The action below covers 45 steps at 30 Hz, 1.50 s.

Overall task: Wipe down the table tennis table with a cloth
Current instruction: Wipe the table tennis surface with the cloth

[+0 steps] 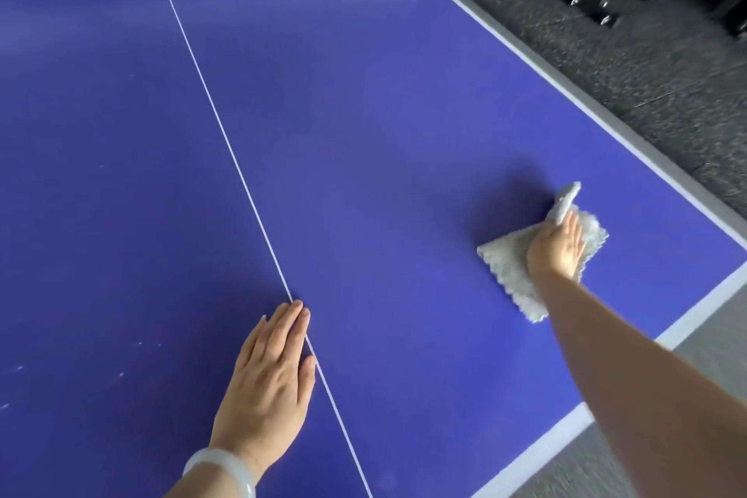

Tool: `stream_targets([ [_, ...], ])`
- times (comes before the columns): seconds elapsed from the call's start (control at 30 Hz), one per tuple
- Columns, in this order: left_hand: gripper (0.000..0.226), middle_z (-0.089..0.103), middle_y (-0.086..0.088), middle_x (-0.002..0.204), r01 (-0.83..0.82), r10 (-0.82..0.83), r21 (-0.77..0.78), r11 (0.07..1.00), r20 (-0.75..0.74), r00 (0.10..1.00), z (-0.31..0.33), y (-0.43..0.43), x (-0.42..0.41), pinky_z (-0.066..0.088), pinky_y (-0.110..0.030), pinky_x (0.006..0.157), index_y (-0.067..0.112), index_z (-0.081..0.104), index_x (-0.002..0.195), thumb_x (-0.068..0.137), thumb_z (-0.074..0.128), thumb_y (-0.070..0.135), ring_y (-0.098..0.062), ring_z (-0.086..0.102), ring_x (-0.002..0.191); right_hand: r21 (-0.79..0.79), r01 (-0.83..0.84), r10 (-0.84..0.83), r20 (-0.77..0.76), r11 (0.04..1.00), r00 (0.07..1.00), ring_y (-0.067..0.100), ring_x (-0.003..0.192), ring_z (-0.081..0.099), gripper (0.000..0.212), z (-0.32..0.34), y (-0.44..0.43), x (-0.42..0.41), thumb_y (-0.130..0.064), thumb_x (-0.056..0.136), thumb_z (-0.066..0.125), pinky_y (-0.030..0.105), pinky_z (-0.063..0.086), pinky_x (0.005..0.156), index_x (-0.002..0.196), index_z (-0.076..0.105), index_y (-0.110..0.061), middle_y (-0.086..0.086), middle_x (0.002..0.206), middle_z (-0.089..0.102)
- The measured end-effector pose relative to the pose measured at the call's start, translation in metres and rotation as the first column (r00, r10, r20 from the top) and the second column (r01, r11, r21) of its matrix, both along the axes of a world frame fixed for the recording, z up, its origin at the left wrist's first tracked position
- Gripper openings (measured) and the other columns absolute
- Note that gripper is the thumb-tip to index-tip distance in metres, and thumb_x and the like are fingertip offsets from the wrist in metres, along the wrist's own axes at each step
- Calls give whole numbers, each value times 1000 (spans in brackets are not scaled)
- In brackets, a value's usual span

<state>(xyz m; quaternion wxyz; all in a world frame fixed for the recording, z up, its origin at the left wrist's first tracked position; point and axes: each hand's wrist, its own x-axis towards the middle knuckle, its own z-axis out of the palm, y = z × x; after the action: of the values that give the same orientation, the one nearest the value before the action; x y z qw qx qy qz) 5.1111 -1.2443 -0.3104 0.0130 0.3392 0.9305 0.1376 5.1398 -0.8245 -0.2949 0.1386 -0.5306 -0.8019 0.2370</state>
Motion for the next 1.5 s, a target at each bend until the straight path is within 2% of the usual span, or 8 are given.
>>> stream_targets([
  [0.1, 55, 43, -5, 149, 6, -6, -15, 1000, -9, 1000, -2, 0, 1, 27, -41, 115, 3, 46, 143, 99, 31, 32, -20, 41, 139, 28, -211, 203, 170, 977, 964, 20, 148, 17, 52, 1, 12, -38, -21, 105, 18, 42, 4, 123, 158, 14, -22, -3, 147, 37],
  [0.4, 56, 45, -7, 148, 3, -2, -52, 999, 7, 1000, 3, 0, 4, 25, -40, 115, 2, 47, 142, 99, 28, 33, -22, 43, 137, 127, -619, 576, 260, 775, 775, 16, 154, -2, 56, -9, -93, -25, -23, 106, 28, 32, -6, 124, 159, 10, -13, 1, 167, 5],
  [0.7, 49, 42, -7, 150, 50, -51, 19, 999, 62, 997, 24, -29, 8, 25, -37, 119, 5, 49, 141, 93, 59, 10, -24, 42, 138, 118, -712, 681, 222, 692, 698, 11, 152, -13, 55, -17, -209, 25, -24, 107, 21, 32, -10, 124, 159, 2, -15, -4, 166, -4],
  [0.9, 54, 49, -14, 142, -304, 305, -21, 952, 65, 950, 29, -145, 56, 15, -30, 117, 0, 53, 136, 95, 28, 24, -27, 37, 135, 102, -648, 629, 169, 755, 759, 13, 152, -11, 56, -25, -305, 40, -20, 105, 22, 33, -10, 124, 158, 5, -12, 1, 166, -2],
  [1.03, 60, 49, -16, 143, -457, 463, -84, 885, 58, 885, 28, -201, 66, 25, -38, 116, -1, 51, 138, 95, 22, 29, -33, 45, 135, 100, -639, 620, 167, 763, 767, 15, 151, -8, 55, -20, -348, 50, -15, 106, 28, 37, -6, 125, 157, 9, -8, 5, 165, 2],
  [1.13, 63, 47, -15, 145, -507, 513, -90, 857, 63, 856, 29, -226, 68, 30, -45, 117, -2, 48, 140, 95, 18, 31, -32, 42, 138, 89, -700, 676, 199, 709, 710, 16, 151, -9, 52, -19, -386, 72, -17, 106, 19, 37, -5, 125, 156, 8, -6, 6, 165, 2],
  [1.3, 65, 35, -10, 154, -494, 502, -104, 863, 64, 863, 20, -266, 69, 18, -39, 122, 2, 38, 147, 96, 13, 35, -25, 30, 145, 107, -794, 761, 233, 599, 606, 29, 148, 23, 57, -8, -461, 106, -14, 93, 31, 40, 11, 118, 147, 38, 3, 18, 157, 33],
  [1.5, 57, 21, -8, 161, -442, 452, -128, 888, 55, 890, 9, -271, 71, 14, -40, 123, 3, 26, 152, 101, 17, 27, -23, 18, 150, 86, -911, 885, 216, 404, 413, 24, 152, 2, 56, -13, -507, 89, -15, 102, 22, 37, 0, 120, 156, 11, -6, 7, 164, 5],
])
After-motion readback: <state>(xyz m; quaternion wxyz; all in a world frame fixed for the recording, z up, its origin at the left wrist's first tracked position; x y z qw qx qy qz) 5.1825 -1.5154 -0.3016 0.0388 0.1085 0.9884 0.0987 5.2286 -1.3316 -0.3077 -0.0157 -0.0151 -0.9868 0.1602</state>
